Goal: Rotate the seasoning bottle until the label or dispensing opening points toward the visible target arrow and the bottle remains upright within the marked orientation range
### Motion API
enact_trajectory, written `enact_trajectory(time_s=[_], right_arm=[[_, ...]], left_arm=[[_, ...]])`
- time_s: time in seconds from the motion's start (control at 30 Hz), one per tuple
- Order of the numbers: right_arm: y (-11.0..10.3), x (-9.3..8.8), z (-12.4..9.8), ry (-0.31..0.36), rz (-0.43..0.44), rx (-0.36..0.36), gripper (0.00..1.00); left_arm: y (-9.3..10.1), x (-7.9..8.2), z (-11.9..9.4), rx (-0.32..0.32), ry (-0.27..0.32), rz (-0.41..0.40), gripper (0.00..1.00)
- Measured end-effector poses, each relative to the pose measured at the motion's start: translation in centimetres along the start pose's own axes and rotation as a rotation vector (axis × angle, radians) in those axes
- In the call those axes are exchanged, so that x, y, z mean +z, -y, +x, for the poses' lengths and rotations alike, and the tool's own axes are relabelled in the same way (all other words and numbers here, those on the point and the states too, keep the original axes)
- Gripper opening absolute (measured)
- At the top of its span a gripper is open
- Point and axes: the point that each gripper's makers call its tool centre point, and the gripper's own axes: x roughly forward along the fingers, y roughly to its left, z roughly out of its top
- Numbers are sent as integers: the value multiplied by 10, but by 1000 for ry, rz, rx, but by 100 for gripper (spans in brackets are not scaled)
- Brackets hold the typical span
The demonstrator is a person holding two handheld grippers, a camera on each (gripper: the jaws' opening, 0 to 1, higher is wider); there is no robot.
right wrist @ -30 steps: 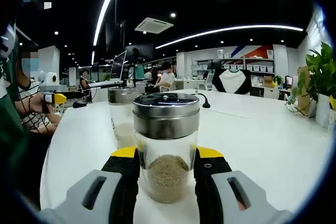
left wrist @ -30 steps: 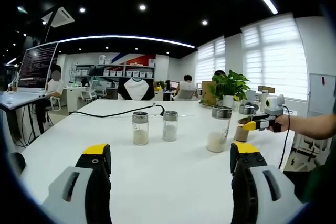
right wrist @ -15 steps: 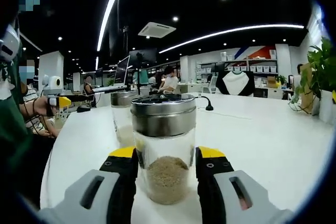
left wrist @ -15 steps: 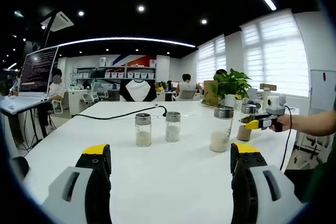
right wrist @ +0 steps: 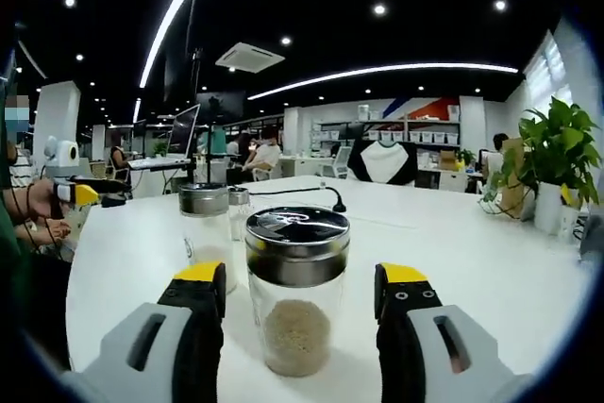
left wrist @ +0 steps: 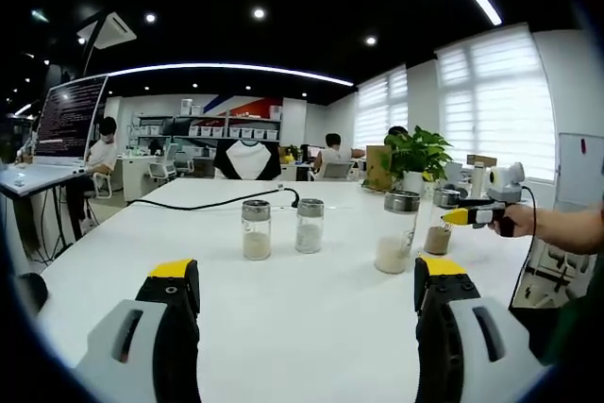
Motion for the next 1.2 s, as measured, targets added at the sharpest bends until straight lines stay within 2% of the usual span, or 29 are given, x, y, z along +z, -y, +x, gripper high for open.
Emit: enact_trajectory(time_s=[0.1, 0.23, 0.33, 0.43, 0.53, 0.6, 0.77, 0.9, 1.03, 1.2], right_arm=[[1, -3, 1, -12, 46, -68, 64], [6, -2, 0, -8, 46, -190, 63], [6, 0, 2, -9, 32, -234, 63], [11, 1, 3, -6, 34, -313, 62], [10, 0, 8, -7, 31, -332, 60], [10, 2, 8, 17, 43, -348, 56], [12, -5, 11, 2, 84, -382, 55], [16, -10, 10, 0, 84, -411, 52], [16, -19, 11, -27, 101, -408, 41], [14, -19, 10, -21, 80, -407, 40]], left_arm=[[0, 0, 0, -1, 2, -5, 100], [1, -2, 0, -3, 0, -6, 100], [1, -4, 0, -4, -4, -10, 100], [0, -3, 0, -3, -1, -12, 100], [1, -4, 1, -5, -2, -12, 100], [2, -3, 1, -11, 0, -9, 100], [4, 0, 2, -13, 7, -3, 100], [6, 0, 1, -16, 6, -2, 100], [6, -2, 1, -17, -4, -4, 100], [9, -1, 1, -23, -2, 1, 100]])
